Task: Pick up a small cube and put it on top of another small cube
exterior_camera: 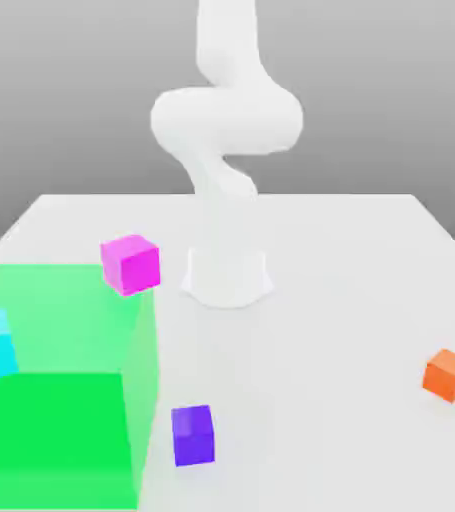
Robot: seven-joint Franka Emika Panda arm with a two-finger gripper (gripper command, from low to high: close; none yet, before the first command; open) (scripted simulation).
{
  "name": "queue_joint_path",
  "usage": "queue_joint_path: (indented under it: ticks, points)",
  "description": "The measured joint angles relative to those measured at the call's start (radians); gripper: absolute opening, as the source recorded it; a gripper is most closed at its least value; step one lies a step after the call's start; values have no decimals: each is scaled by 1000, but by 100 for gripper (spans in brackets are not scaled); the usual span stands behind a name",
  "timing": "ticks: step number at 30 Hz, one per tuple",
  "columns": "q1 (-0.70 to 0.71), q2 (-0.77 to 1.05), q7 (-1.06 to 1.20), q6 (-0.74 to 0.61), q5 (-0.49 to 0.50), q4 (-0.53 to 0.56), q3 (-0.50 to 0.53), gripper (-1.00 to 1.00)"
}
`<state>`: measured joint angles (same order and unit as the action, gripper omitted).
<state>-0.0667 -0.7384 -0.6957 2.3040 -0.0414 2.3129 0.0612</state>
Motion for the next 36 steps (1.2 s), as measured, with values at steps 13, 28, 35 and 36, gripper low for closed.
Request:
queue_joint_path:
  ticks: [13, 28, 35, 36]
  points:
    - [-292, 325, 580, 18, -264, 67, 278, 0]
    - [-418, 699, 1240, 35, -564, 142, 383, 0]
    - [-416, 830, 1491, 84, -622, 187, 375, 0]
    - [-414, 845, 1523, 95, -624, 194, 373, 0]
